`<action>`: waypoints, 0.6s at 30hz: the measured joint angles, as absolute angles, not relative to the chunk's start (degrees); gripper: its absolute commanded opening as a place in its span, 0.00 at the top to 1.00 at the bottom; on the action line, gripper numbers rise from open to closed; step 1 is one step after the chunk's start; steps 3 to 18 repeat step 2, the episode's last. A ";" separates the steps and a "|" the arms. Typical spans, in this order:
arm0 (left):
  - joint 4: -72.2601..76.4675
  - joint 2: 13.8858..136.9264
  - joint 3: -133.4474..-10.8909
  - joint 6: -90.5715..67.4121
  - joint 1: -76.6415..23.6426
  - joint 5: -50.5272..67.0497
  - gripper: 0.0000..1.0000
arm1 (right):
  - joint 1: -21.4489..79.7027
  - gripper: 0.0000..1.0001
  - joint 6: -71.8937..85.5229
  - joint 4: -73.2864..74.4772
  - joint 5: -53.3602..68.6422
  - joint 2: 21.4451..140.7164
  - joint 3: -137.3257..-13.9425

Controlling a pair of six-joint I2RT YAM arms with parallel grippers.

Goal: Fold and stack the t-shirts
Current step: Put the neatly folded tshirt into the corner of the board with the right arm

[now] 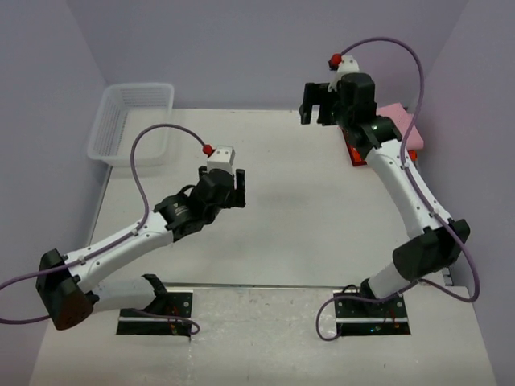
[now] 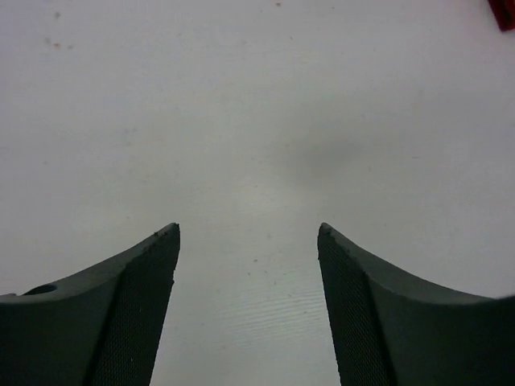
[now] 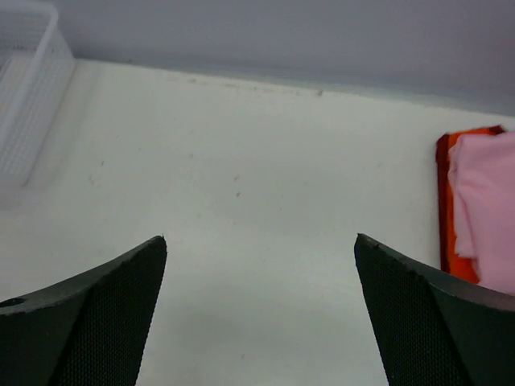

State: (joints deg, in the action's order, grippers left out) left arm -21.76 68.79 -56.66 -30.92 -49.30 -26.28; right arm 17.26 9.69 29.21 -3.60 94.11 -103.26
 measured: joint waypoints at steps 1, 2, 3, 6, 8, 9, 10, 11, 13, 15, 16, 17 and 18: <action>-22.57 67.59 -56.10 -30.94 -49.30 -28.14 0.27 | 18.96 0.01 10.31 27.99 -3.64 91.29 -98.89; -23.33 66.35 -55.46 -30.98 -49.28 -30.33 0.25 | 20.27 0.01 10.94 27.59 -3.31 88.90 -94.72; -23.33 66.35 -55.46 -30.98 -49.28 -30.33 0.25 | 20.27 0.01 10.94 27.59 -3.31 88.90 -94.72; -23.33 66.35 -55.46 -30.98 -49.28 -30.33 0.25 | 20.27 0.01 10.94 27.59 -3.31 88.90 -94.72; -23.33 66.35 -55.46 -30.98 -49.28 -30.33 0.25 | 20.27 0.01 10.94 27.59 -3.31 88.90 -94.72; -23.33 66.35 -55.46 -30.98 -49.28 -30.33 0.25 | 20.27 0.01 10.94 27.59 -3.31 88.90 -94.72; -23.33 66.35 -55.46 -30.98 -49.28 -30.33 0.25 | 20.27 0.01 10.94 27.59 -3.31 88.90 -94.72; -23.33 66.35 -55.46 -30.98 -49.28 -30.33 0.25 | 20.27 0.01 10.94 27.59 -3.31 88.90 -94.72; -23.33 66.35 -55.46 -30.98 -49.28 -30.33 0.25 | 20.27 0.01 10.94 27.59 -3.31 88.90 -94.72; -23.33 66.35 -55.46 -30.98 -49.28 -30.33 0.25 | 20.27 0.01 10.94 27.59 -3.31 88.90 -94.72; -23.33 66.35 -55.46 -30.98 -49.28 -30.33 0.25 | 20.27 0.01 10.94 27.59 -3.31 88.90 -94.72; -23.33 66.35 -55.46 -30.98 -49.28 -30.33 0.25 | 20.27 0.01 10.94 27.59 -3.31 88.90 -94.72; -23.33 66.35 -55.46 -30.98 -49.28 -30.33 0.25 | 20.27 0.01 10.94 27.59 -3.31 88.90 -94.72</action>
